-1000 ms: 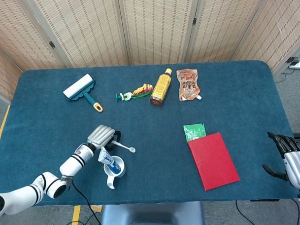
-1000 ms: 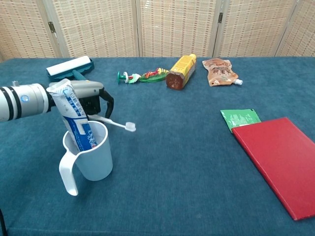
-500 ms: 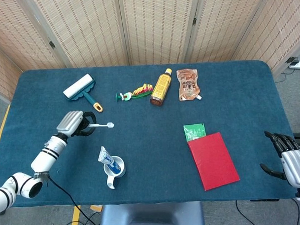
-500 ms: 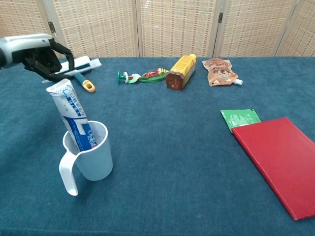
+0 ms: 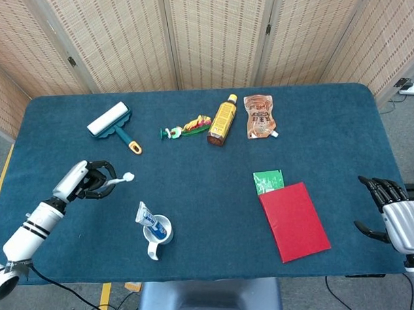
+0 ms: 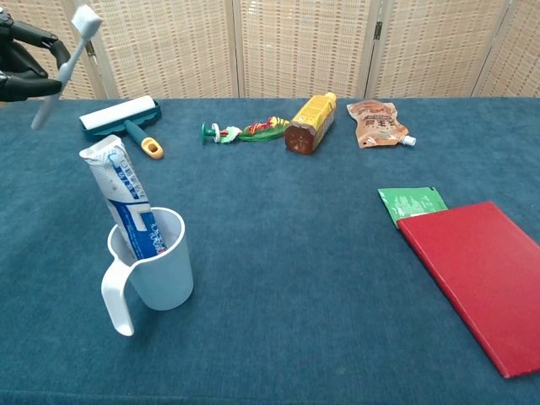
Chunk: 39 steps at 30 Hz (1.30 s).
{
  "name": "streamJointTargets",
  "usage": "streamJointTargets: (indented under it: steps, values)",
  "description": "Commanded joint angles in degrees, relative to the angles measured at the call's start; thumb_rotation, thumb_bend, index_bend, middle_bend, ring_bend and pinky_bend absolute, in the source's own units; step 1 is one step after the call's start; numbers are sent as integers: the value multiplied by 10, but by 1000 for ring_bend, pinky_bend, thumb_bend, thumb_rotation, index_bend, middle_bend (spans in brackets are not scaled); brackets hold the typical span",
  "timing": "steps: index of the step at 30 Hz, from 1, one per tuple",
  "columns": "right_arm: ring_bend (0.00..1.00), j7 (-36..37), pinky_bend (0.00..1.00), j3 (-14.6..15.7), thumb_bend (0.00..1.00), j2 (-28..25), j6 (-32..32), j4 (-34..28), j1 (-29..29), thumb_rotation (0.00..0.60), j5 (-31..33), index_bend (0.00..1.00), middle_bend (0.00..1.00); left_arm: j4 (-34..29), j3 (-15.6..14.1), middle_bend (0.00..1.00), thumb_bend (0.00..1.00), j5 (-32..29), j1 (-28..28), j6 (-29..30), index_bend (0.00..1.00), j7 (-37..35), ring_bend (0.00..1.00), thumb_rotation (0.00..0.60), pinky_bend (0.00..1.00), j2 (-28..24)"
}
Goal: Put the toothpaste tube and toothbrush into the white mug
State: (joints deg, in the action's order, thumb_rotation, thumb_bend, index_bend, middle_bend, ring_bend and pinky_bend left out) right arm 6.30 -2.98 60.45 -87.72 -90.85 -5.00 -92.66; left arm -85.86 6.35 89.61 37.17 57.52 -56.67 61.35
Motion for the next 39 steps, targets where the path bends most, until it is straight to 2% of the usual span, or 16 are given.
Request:
streamJointTargets:
  steps: [1,5,17,28,39]
  values:
    - [169,-6,176,-1,91,-2,0,-5,-2,600,-1,92,211,-29,-21,987,469,48,-19,52,634,-76,878,600,1000,-31]
    - [169,-13,176,-2,91,-4,0,-10,-3,600,0,93,211,-44,-33,987,469,74,-25,85,637,-131,878,600,1000,-42]
    - [169,-30,176,-8,90,-6,-7,-22,-3,600,6,93,211,-70,-62,987,469,133,-29,153,646,-158,878,600,1000,-35]
    - [169,-36,177,-7,91,-6,-2,-25,-5,600,9,93,211,-67,-92,987,469,170,-28,170,649,-99,878,600,1000,0]
    - [169,-37,176,-5,91,-5,-3,-26,-2,600,11,92,211,-65,-109,986,469,155,-31,167,643,-57,878,600,1000,33]
